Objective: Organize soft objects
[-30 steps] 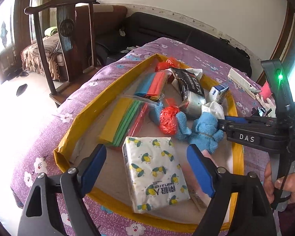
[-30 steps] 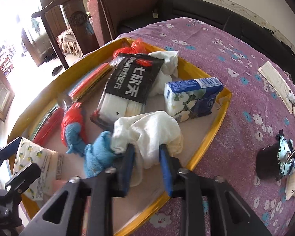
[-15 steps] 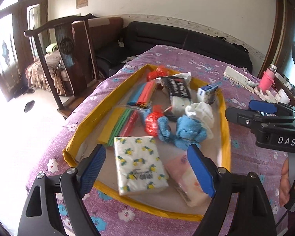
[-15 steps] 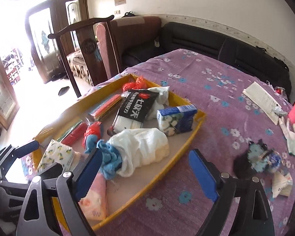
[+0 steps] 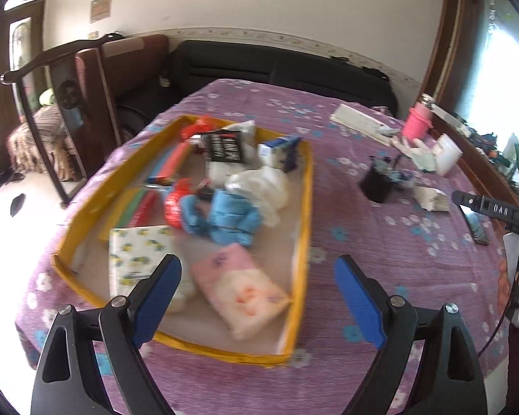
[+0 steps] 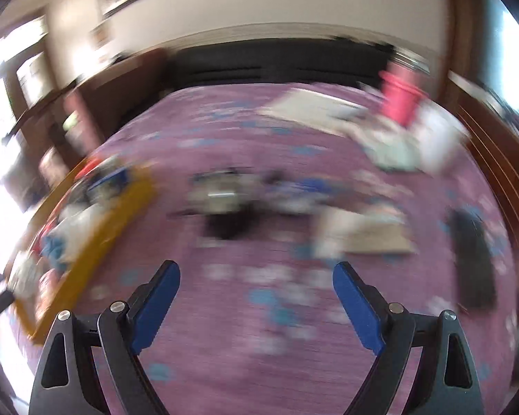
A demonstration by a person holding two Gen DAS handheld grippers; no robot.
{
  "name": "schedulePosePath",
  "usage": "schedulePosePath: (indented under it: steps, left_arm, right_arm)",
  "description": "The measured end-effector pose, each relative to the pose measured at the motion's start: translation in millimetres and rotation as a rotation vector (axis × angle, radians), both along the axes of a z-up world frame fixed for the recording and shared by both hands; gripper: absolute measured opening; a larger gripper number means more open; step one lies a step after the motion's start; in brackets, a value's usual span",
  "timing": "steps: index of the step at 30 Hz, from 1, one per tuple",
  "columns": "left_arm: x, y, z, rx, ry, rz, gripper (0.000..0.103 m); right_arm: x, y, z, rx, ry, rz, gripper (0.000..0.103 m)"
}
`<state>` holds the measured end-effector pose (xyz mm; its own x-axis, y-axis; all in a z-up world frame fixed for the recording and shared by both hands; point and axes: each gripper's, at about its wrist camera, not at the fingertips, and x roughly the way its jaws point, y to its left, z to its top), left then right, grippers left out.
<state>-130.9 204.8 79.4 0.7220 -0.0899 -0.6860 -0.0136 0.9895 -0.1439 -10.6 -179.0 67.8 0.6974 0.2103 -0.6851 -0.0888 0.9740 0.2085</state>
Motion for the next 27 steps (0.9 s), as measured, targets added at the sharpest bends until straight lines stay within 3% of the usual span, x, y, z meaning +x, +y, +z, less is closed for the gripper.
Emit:
schedulePosePath:
  steps: [4,7,14,20,26,27]
  left_arm:
    - [3.8,-20.1,-0.7,-0.009,0.003,-0.042,0.090]
    - [3.6,-36.3,-1.2,-0.007,0.009,-0.078,0.090]
    - [-2.8,-56.4,5.9,0.013,-0.008,-0.124,0.090]
    - [1.4,-59.2,1.5,0.021,0.016,-0.129,0.090]
    - [6.3,-59.0,-3.9,0.021,0.038,-0.131,0.090]
    - [6.8,-59.0,-4.4,0.021,0.040,-0.131,0.090]
  right_arm:
    - [6.4,-61.8,-4.7,0.049,0.029,-0.134,0.093]
    - [19.1,-71.5,-9.6,0.028,0.044,-0.160,0.093]
    - [68.0,-32.5,-7.1,0.066,0.055,-0.086,0.093]
    - [125.4,7.5,-14.9,0.010,0.123,-0.052,0.093]
    - [172.6,20.7,-39.3,-0.012,0.226,-0.081,0.082]
    - [176.0,20.8,-43.4,-0.015,0.240,-0.084,0.074]
